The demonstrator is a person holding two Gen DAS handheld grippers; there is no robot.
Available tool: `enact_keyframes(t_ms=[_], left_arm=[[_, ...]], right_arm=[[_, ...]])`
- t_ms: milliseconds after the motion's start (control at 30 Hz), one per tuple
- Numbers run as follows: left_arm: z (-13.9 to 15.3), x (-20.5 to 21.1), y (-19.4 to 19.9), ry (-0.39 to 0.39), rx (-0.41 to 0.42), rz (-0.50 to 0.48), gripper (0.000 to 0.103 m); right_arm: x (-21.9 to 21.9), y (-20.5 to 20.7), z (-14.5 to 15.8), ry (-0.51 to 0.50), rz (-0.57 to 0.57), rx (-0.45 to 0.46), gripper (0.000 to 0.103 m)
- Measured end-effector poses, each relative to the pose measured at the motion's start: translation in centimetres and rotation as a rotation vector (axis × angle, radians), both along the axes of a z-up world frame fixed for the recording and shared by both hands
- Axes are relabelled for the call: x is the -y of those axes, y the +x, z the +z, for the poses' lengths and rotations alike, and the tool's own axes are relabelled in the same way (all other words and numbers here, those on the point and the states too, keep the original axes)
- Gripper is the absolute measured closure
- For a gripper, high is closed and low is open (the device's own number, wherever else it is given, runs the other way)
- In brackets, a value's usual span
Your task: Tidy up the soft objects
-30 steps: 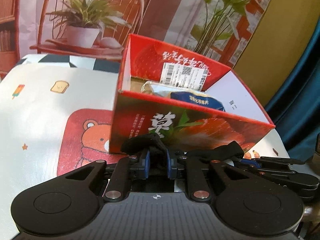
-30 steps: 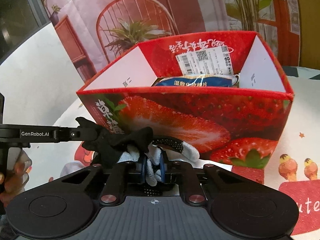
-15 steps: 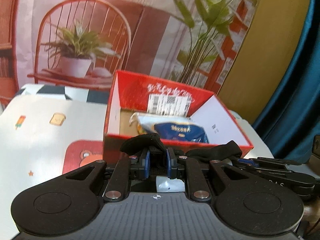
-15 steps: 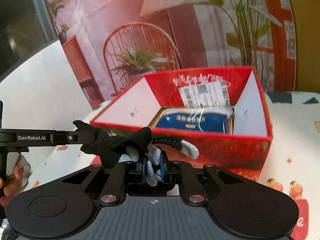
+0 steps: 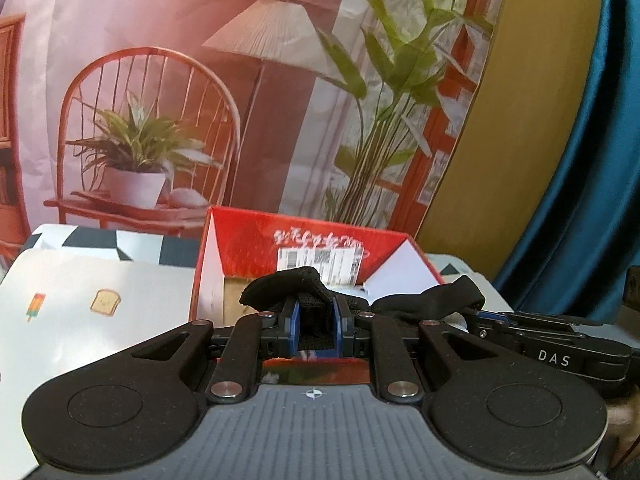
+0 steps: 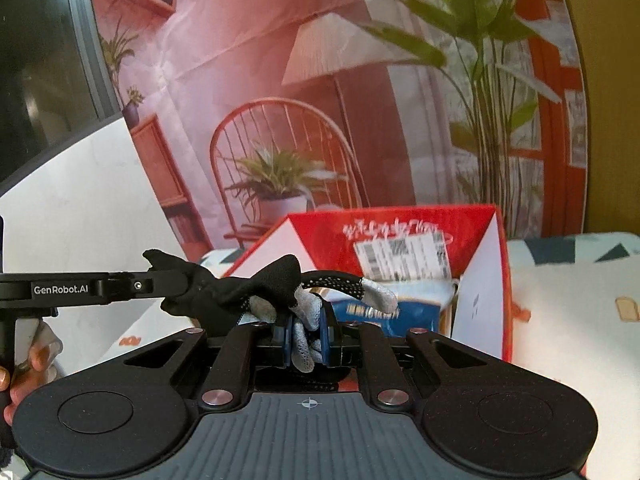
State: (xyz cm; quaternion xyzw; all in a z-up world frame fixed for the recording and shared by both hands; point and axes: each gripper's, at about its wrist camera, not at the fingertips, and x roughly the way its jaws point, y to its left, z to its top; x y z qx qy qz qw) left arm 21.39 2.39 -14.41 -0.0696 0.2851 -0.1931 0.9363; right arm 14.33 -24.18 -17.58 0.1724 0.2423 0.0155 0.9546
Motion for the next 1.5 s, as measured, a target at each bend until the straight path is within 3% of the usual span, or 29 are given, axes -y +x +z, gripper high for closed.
enact_keyframes(t_ms=[300,467,800,1033,1167,1233,1500], left_arm=[[0.9,1.6,3.8,0.016,0.007,0.004,0.086],[-0.3,1.6,6.6,0.021,-0.055,0.001,0.086],[-5.0,2.2,9.7,0.067,-0.234,-0.031,0.085],[-6.2,2.1,10.0,0.089,-0.274,-0.049,0.084],[-6.0,1.8,10.0,0.103,-0.263,-0.038,0.068],[-5.8,1.7,9.9,0.114,-0.247,-0.021,0.049],[-4.9,1.4,9.8,0.122,-0.209,0.005,0.048]], right_arm=[[2.2,3.2,1.2,-0.035,-0.021,-0.003,0.091],[3.4,5.6,0.7,-0.046,-0.018,-0.031,0.091],[4.4,8.5,-3.6,-0.065,-0.008,-0.176,0.091],[4.7,8.8,-6.5,-0.025,-0.025,-0.249,0.090],[4.7,8.9,-6.9,-0.027,-0.020,-0.264,0.091],[4.8,8.8,-6.9,-0.026,-0.022,-0.269,0.091],[4.5,8.8,-7.2,-0.013,-0.022,-0.285,0.091]])
